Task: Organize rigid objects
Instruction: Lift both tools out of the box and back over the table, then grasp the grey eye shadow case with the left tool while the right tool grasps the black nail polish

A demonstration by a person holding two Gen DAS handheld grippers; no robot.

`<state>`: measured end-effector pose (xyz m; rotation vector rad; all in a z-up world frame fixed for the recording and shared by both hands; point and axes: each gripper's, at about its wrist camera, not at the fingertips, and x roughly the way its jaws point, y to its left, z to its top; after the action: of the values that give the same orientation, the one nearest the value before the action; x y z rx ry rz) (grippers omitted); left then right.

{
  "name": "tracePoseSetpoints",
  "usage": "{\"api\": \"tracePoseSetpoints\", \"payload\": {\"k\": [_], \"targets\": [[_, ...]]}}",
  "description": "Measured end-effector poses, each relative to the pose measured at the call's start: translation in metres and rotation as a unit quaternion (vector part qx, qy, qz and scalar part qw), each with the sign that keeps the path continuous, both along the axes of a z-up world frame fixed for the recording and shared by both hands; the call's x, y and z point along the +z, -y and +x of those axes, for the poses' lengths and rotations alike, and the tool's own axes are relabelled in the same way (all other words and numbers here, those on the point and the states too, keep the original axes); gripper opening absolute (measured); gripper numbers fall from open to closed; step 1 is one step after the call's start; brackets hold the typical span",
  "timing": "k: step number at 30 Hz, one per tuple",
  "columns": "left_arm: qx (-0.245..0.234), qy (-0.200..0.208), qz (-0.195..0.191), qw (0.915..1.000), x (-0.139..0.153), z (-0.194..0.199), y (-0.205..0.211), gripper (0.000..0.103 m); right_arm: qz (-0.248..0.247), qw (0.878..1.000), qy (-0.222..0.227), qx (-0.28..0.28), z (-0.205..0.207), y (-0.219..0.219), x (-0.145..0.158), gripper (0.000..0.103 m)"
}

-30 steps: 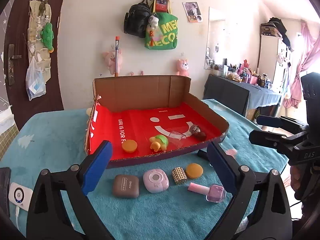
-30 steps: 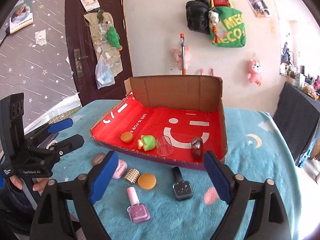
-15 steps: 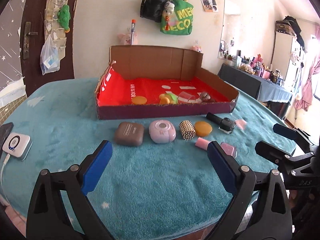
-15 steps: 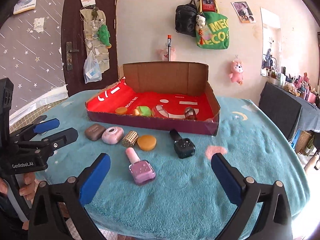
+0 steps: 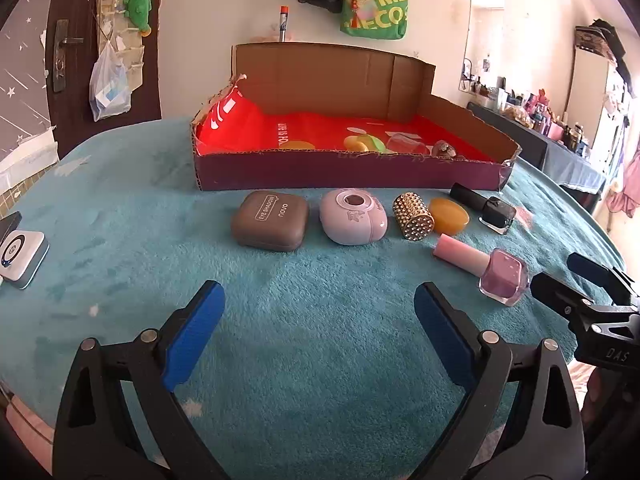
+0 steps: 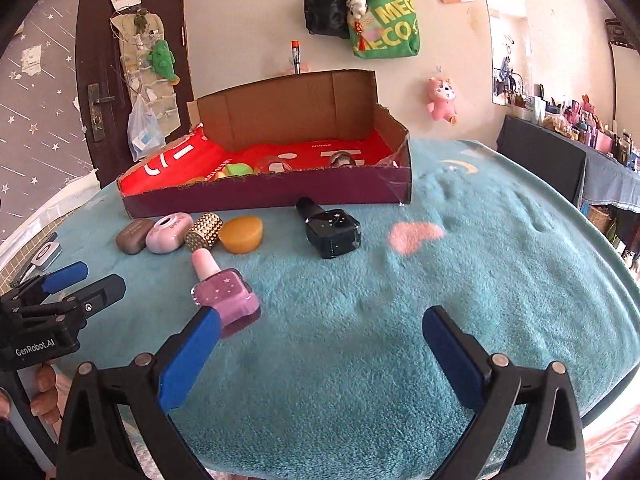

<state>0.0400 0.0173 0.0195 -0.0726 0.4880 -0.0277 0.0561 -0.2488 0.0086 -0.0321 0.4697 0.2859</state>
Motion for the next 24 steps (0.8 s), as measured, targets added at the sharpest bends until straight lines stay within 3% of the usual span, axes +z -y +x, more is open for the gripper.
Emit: {"api": "tracePoseSetpoints", "payload": {"k": [14,24], "targets": [[0.005,-0.002,0.003,1.0,0.021,0.021,-0.007,0.097,-0.007,1.0,-0.003,-0.009,0.022,0.001,0.012,0.103],[0.017,-0.048,0.011,0.9986,0.026,0.049,-0.027,0.096,-0.035,0.999,-0.022,-0.013,0.047,-0.005,0.023,0.103]]}}
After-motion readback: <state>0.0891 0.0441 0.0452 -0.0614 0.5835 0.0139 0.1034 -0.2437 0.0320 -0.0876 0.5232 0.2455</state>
